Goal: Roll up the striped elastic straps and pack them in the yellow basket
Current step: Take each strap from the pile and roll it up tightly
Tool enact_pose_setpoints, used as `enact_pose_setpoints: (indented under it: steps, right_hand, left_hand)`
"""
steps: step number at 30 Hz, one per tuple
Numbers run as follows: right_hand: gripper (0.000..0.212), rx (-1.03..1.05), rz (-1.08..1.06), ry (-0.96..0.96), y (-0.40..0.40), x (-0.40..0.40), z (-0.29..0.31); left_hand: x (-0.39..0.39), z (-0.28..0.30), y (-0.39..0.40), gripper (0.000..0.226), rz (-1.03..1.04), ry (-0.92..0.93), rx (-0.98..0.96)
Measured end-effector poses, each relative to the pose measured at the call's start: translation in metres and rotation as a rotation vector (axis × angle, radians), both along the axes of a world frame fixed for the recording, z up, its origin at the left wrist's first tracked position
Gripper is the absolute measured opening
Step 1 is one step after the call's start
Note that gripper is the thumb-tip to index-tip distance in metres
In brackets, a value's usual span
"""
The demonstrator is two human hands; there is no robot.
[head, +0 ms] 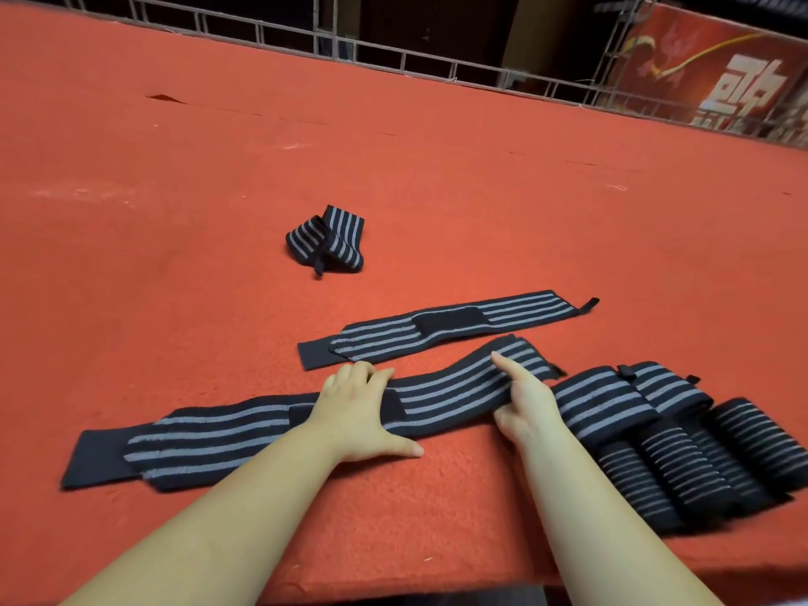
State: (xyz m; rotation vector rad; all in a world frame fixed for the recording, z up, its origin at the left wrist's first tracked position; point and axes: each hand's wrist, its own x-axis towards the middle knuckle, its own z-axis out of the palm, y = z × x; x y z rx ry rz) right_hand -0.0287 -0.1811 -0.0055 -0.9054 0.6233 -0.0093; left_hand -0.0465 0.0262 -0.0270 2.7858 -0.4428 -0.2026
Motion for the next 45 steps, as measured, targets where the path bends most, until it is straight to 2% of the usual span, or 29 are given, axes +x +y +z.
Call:
enact_pose_setpoints:
  steps: [4,8,11,13,15,18,21,24,25,27,30,33,36,39,45]
  right_hand:
    - [0.011,-0.045,-0.013,-0.051,-0.004,0.010,0.006]
    - [0.013,-0.079,-0.070,-0.137,-0.007,0.018,0.011]
    - [0.019,-0.074,0.039,-0.248,-0.009,0.021,0.014]
    - [0.027,-0.137,0.060,-0.246,-0.011,0.023,0.011]
    - [0.033,-0.244,-0.022,-0.199,-0.014,0.026,0.008]
    - [0.030,-0.333,-0.099,-0.248,-0.015,0.027,0.013]
    - [0.040,-0.665,-0.112,-0.178,-0.017,0.026,0.020]
    - [0.075,-1.166,-0.060,-0.041,-0.011,0.021,0.016]
    - [0.080,-1.308,-0.065,-0.075,-0.003,0.015,0.014]
    - [0.073,-1.485,-0.025,-0.246,0.020,0.003,0.013]
    - [0.037,-1.431,0.399,-0.406,0.058,-0.014,0.010]
    - [0.025,-1.430,0.693,-0.451,0.093,-0.027,0.000]
    - [0.027,-1.416,0.777,-0.524,0.126,-0.033,-0.002]
    - [0.029,-1.427,0.859,-0.588,0.156,-0.035,-0.002]
    - [0.036,-1.359,0.962,-0.647,0.195,-0.035,0.010]
  left_hand:
    - [-0.003,-0.006,0.001,0.129,-0.001,-0.095,0.012]
    - [0.000,-0.011,0.001,0.118,0.063,-0.093,-0.042]
    - [0.004,-0.009,-0.001,0.112,0.102,-0.054,-0.058]
    - [0.005,-0.008,-0.001,0.118,0.098,-0.056,-0.044]
    - [0.005,-0.008,0.000,0.126,0.087,-0.081,-0.035]
    - [0.004,-0.009,0.000,0.128,0.084,-0.107,-0.041]
    - [0.004,-0.010,0.000,0.123,0.085,-0.100,-0.035]
    - [0.002,-0.009,0.000,0.121,0.081,-0.093,-0.021]
    - [0.001,-0.008,0.000,0.120,0.068,-0.077,-0.016]
    - [0.001,-0.002,0.004,0.113,0.037,-0.013,-0.043]
    - [0.008,0.009,0.028,0.081,0.059,0.076,-0.143]
    - [0.012,0.018,0.081,0.042,0.211,0.125,-0.074]
    - [0.003,0.022,0.133,0.049,0.347,0.179,0.120]
    - [-0.013,0.025,0.161,0.056,0.388,0.134,0.248]
    - [-0.027,0.039,0.159,0.048,0.392,-0.056,-0.054]
